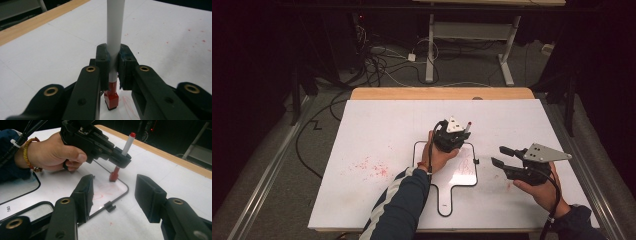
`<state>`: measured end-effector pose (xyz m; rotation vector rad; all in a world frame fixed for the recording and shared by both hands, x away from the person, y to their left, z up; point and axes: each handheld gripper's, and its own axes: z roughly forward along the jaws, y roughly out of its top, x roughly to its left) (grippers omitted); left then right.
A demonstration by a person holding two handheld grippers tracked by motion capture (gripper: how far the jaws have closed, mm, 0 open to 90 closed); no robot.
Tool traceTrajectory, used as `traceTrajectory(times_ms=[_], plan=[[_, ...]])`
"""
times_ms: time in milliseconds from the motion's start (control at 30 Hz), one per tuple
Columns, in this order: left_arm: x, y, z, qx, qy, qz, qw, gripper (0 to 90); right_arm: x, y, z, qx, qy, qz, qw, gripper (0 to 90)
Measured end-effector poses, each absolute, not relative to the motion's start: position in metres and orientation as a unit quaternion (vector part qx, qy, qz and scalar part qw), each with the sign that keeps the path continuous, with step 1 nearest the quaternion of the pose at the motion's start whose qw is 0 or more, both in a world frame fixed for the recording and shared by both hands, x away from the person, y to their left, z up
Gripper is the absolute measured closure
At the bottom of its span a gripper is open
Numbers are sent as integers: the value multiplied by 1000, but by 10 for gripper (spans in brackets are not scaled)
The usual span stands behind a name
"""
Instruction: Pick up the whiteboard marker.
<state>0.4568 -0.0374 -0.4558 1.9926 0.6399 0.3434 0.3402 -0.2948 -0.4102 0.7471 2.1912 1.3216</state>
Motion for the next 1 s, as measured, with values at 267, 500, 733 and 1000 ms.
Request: traceTrajectory(times_ms=[267,500,733,1000], plan=[[439,-67,-454,844,196,118,486,787,342,-298,-409,273,797,483,240,498],[462,-46,-455,830,238,119,490,788,342,-300,-409,273,796,483,242,493],[451,-57,-455,840,207,91,493,788,343,-300,-411,277,798,477,244,488],[430,-62,-455,856,159,87,485,788,344,-303,-411,284,795,474,250,482]])
